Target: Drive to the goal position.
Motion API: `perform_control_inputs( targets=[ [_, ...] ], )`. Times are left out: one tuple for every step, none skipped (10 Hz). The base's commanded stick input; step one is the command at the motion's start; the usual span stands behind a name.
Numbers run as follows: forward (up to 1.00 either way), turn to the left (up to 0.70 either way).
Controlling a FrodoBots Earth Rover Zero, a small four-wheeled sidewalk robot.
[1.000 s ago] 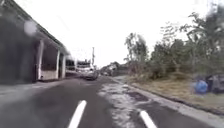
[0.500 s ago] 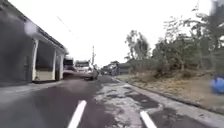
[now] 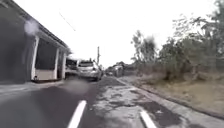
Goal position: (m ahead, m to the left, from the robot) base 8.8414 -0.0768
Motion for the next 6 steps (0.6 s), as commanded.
perform_control_inputs(
  targets=[
    [1.0, 0.03],
    [1.0, 0.0],
    [1.0, 0.0],
    [1.0, 0.21],
    [1.0, 0.25],
    [1.0, 0.26]
  ],
)
